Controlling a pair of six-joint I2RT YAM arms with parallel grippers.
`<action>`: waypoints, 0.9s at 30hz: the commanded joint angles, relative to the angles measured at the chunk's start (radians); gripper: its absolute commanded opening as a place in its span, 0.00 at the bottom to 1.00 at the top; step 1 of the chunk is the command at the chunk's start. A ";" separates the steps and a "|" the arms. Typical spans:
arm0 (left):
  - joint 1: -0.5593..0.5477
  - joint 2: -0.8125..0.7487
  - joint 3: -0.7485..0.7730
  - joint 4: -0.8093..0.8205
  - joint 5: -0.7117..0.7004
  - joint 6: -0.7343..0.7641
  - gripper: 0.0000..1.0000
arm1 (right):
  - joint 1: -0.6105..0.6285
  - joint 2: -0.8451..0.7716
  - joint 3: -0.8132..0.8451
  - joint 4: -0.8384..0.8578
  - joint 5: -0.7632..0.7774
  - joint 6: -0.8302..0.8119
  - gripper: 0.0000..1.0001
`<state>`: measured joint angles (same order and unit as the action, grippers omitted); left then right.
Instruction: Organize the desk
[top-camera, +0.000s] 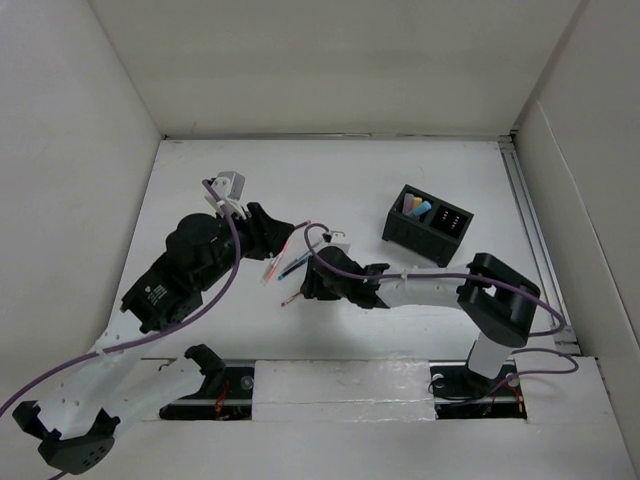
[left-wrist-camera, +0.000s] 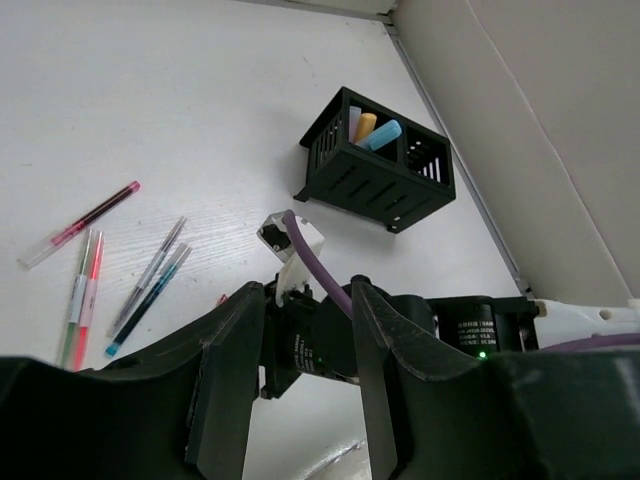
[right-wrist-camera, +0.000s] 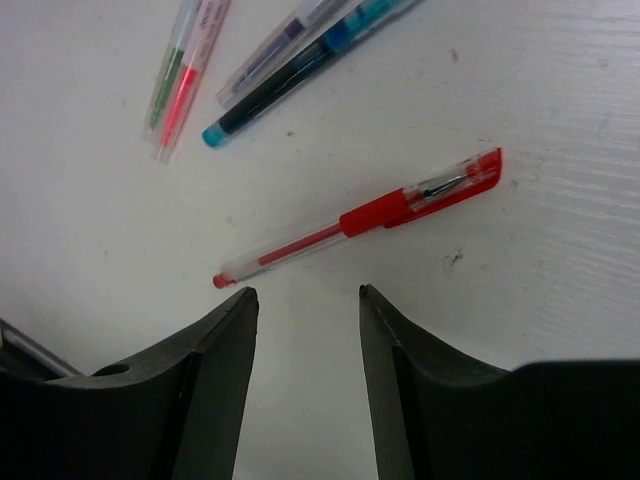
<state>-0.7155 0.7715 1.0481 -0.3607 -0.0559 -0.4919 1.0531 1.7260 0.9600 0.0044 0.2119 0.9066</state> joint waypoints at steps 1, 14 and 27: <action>0.002 -0.046 -0.002 0.045 0.022 0.039 0.36 | 0.002 0.041 0.091 -0.192 0.138 0.118 0.51; -0.041 -0.077 -0.002 0.039 0.010 0.064 0.36 | -0.016 0.216 0.359 -0.494 0.224 0.135 0.51; -0.041 -0.097 -0.008 0.029 -0.010 0.078 0.36 | -0.025 0.319 0.473 -0.650 0.239 0.025 0.31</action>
<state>-0.7517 0.6865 1.0466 -0.3573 -0.0566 -0.4335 1.0325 2.0094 1.4071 -0.5522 0.4358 0.9791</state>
